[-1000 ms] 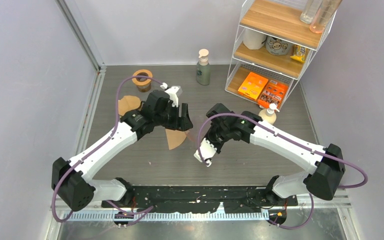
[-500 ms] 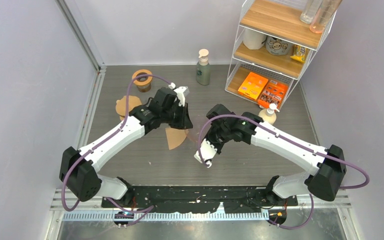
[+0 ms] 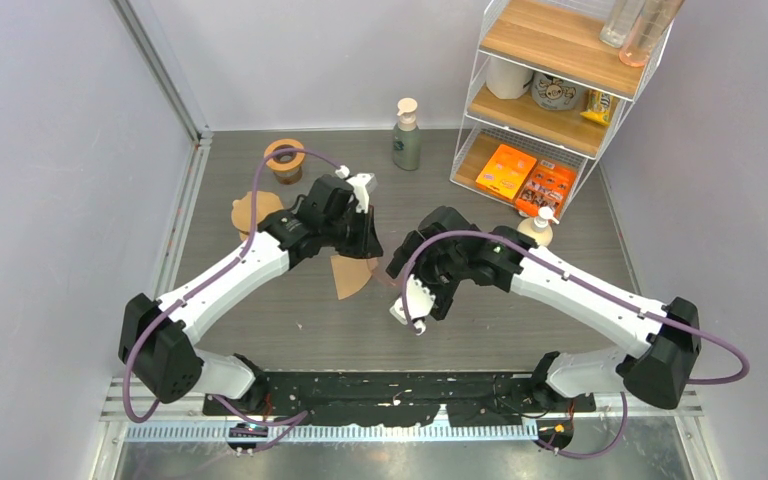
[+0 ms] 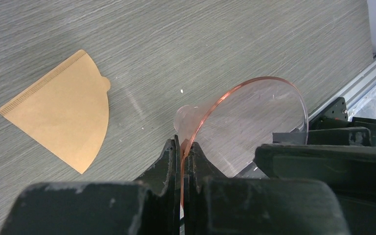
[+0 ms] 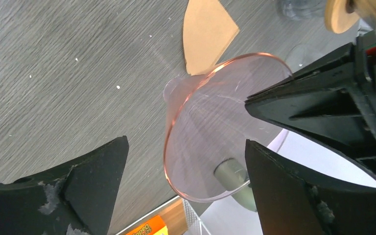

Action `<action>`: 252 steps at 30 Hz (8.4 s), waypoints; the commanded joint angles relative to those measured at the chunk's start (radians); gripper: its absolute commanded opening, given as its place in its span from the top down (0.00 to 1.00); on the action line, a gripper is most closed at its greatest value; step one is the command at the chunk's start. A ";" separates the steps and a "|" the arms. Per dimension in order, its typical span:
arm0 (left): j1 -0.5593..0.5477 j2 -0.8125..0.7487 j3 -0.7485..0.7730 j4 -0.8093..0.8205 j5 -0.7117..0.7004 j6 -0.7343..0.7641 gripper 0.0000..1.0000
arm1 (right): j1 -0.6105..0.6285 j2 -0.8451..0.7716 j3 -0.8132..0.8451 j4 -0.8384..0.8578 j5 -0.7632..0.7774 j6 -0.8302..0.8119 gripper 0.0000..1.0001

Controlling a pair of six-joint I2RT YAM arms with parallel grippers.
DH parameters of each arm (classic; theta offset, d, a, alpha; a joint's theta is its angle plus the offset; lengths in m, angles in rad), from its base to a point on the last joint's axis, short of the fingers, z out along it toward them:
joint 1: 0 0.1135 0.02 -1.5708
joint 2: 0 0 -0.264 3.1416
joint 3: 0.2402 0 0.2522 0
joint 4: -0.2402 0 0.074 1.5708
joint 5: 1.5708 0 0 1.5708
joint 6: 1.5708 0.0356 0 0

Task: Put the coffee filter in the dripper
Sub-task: Pick up the coffee dripper from the center of the board, then place the coffee dripper in the dripper holder.

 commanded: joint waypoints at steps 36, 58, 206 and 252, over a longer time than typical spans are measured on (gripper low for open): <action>0.602 0.144 0.484 0.017 -0.047 0.051 1.00 | -0.284 -0.295 -0.315 0.879 0.461 1.743 0.05; 0.738 0.528 0.912 -0.210 -0.004 0.082 1.00 | -0.284 -0.223 -0.309 0.802 0.439 1.675 0.05; 0.705 0.886 0.917 -0.608 -0.151 0.021 1.00 | -0.144 1.305 1.274 0.247 0.266 1.872 0.95; 0.677 0.746 1.033 -0.547 -0.094 -0.006 0.73 | -0.156 1.115 1.171 0.573 0.193 1.931 0.87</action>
